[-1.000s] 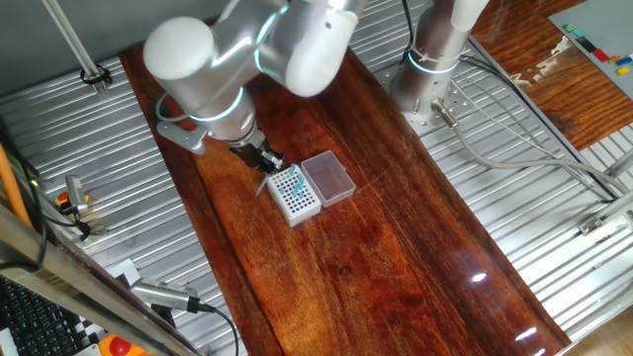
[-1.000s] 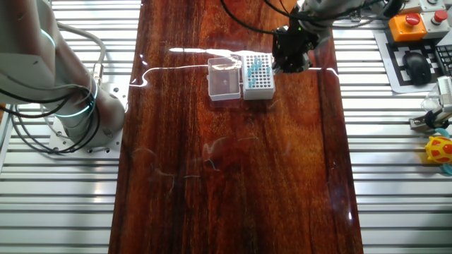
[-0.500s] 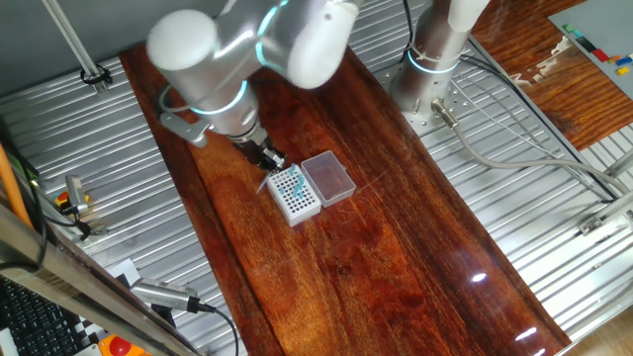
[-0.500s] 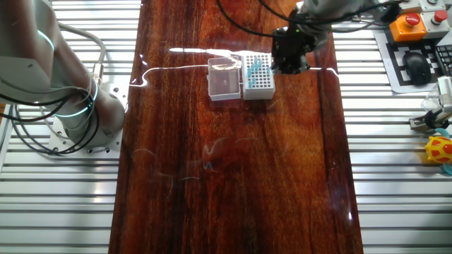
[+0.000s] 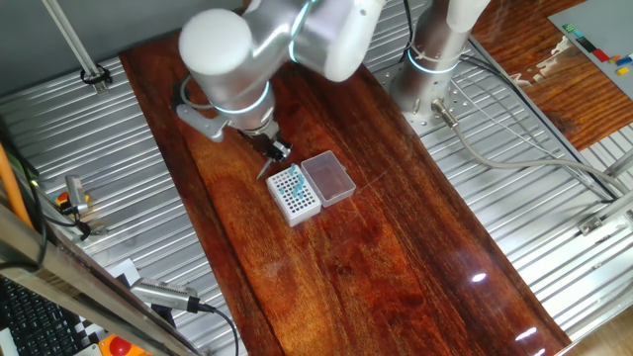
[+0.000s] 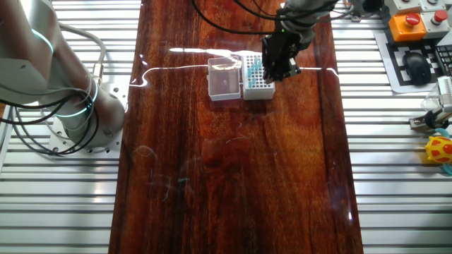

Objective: Insert a medium pipette tip into the holder for medium pipette tips

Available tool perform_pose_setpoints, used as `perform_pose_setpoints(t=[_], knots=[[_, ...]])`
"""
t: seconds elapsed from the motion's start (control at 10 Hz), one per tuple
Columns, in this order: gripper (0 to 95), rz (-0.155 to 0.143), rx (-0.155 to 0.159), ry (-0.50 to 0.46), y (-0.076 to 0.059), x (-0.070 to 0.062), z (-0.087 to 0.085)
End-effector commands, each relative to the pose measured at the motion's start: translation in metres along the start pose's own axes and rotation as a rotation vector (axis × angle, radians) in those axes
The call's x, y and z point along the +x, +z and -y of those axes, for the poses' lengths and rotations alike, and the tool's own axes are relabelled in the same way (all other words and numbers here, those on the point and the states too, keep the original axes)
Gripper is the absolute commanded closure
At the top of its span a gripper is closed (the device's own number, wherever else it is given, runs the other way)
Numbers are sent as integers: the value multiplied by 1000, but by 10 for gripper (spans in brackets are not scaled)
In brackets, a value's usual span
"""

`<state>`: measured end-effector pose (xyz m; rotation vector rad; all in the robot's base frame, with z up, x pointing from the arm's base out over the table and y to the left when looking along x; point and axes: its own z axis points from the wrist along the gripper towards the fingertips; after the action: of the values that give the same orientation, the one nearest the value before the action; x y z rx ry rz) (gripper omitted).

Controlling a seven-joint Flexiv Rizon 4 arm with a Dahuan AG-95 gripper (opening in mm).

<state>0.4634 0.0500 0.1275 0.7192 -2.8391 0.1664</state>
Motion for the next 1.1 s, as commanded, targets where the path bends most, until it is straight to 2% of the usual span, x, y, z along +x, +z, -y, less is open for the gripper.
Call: perform_pose_setpoints(t=[0.1,0.2,0.4,0.6,0.8,1.1], knots=[[950,-70,47,-293,2,17,17],[950,-57,34,-283,3,19,19],[950,-23,-6,-205,3,19,19],[950,-35,-8,-176,3,19,19],[950,-41,-25,-183,3,19,19],[950,-73,-38,-164,6,19,7]])
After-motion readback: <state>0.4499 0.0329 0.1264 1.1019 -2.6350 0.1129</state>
